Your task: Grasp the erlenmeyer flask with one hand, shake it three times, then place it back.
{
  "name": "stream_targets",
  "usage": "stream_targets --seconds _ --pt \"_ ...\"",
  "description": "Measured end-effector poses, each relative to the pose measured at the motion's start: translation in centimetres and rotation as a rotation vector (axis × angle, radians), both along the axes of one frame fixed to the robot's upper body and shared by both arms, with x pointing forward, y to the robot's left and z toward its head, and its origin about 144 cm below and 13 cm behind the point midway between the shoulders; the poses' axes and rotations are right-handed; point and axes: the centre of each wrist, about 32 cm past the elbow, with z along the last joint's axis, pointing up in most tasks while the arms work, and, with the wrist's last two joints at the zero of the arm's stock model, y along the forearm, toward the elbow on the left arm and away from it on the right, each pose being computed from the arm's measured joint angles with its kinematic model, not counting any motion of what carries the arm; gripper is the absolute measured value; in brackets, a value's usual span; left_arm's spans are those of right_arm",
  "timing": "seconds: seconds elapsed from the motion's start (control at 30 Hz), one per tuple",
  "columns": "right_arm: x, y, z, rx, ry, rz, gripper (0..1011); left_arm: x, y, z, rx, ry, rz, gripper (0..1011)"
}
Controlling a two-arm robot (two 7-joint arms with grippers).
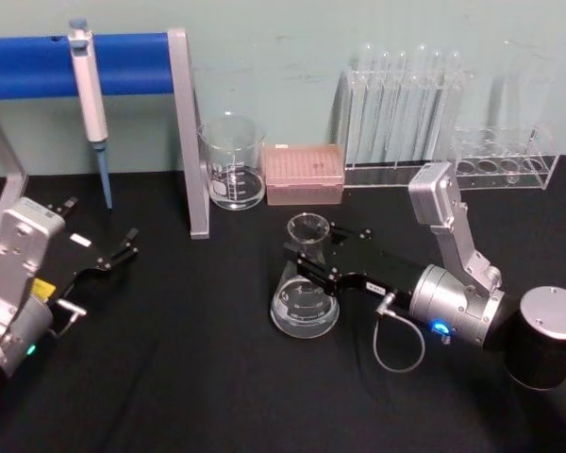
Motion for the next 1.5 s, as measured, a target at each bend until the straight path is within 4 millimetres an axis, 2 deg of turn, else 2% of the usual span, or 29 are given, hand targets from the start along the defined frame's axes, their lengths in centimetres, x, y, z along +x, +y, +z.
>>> stream_targets --seconds 1.37,1.5 --pt "0.22 0.08 0.09 -0.018 0.019 0.001 450 0.00 0.00 0.00 0.000 0.000 0.000 1001" --pt "0.21 0.06 0.05 -0.022 0.022 0.001 534 0.00 0.00 0.00 0.000 0.000 0.000 1001"
